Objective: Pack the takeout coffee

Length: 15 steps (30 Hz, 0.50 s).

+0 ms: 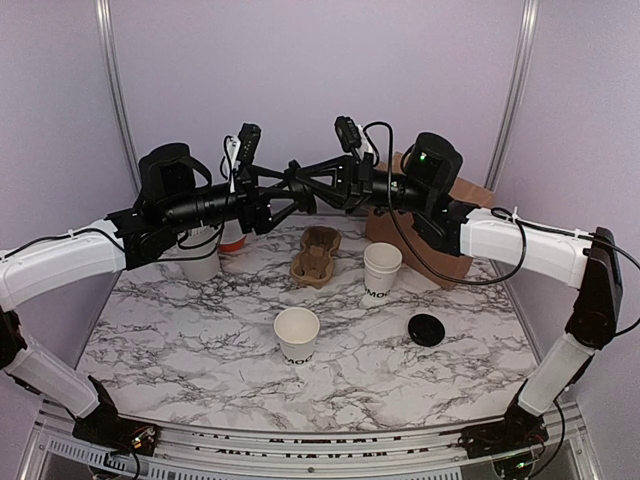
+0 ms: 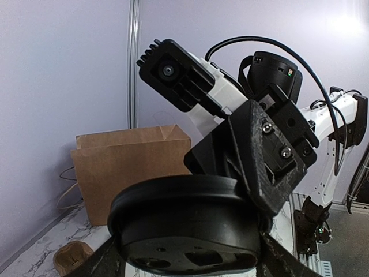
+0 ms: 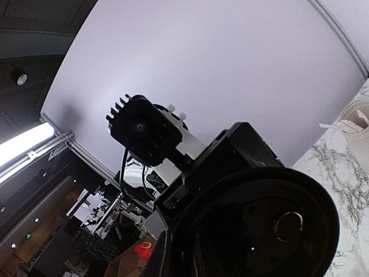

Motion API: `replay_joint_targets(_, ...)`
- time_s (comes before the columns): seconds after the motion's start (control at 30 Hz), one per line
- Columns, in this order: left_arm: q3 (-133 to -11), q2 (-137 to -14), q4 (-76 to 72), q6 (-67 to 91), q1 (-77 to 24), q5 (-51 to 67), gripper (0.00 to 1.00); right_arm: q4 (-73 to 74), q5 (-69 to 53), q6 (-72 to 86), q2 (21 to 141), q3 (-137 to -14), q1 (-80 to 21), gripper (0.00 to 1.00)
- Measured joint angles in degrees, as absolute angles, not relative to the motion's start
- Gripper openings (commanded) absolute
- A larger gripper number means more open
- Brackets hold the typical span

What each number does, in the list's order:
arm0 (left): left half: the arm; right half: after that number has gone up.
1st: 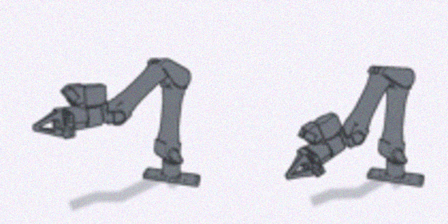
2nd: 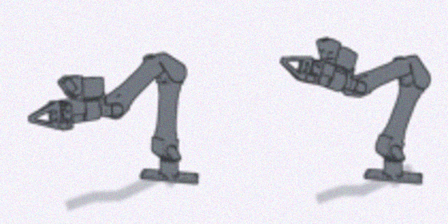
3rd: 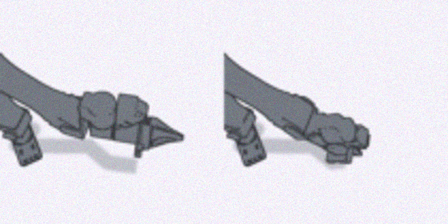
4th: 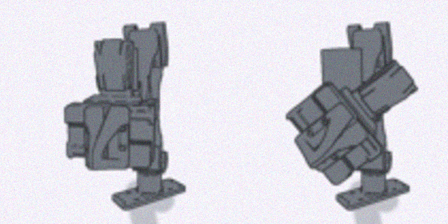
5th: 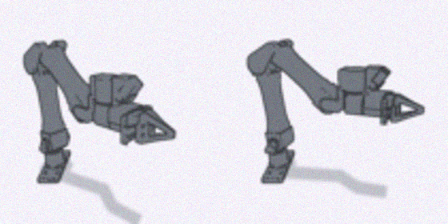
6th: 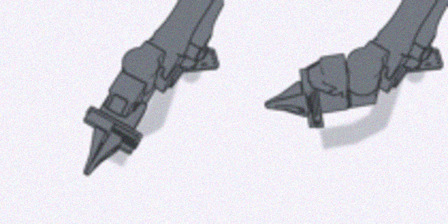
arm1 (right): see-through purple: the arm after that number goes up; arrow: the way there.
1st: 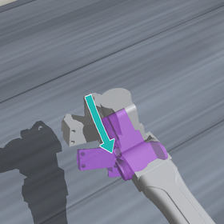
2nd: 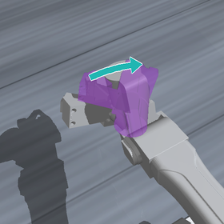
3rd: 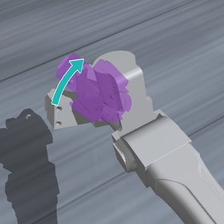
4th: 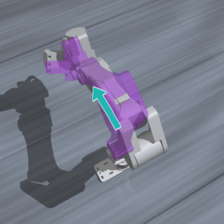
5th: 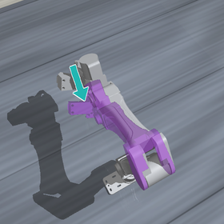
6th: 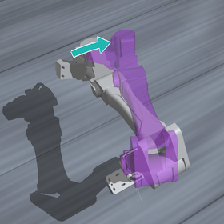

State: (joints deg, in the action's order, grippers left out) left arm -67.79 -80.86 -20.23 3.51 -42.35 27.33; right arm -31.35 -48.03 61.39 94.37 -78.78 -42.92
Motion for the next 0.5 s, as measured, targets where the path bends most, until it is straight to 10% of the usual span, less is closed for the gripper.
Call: replay_joint_targets(0.5, -67.6, -80.6, -20.2, 3.8, -42.4, 26.5, 0.72, -30.0, -46.6, 60.3, 94.2, -78.3, -43.2, 0.34)
